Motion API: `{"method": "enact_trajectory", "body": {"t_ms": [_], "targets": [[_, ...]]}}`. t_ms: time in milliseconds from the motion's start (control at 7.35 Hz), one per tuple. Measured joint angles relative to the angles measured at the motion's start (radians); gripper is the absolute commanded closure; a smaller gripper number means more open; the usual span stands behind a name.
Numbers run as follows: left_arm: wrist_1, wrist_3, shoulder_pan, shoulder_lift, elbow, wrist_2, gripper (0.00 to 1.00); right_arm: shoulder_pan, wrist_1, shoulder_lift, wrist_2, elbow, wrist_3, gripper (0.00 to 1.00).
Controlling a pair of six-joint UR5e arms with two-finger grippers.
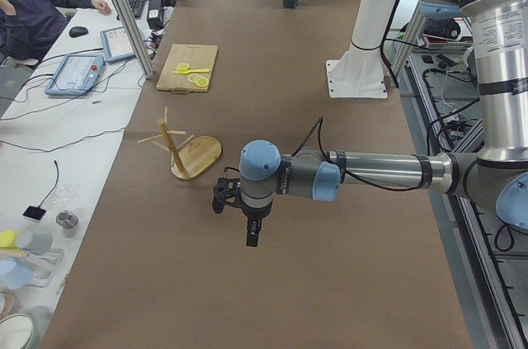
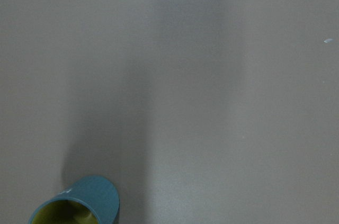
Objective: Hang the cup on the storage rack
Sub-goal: 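Grasp the teal mug by its rim with the right gripper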
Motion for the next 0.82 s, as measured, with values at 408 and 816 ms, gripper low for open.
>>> {"method": "enact_trajectory", "body": {"t_ms": [408,816], "targets": [[-0.007,-0.002,0.000,-0.018,-0.019,0.000,0.01,0.000,0.048,0.016,0.028,0.016,0.005,0.00],[-0.050,-0.005,-0.001,-0.111,-0.012,0.001,0.01,0.000,0.167,0.020,0.066,0.004,0.014,0.00]]}}
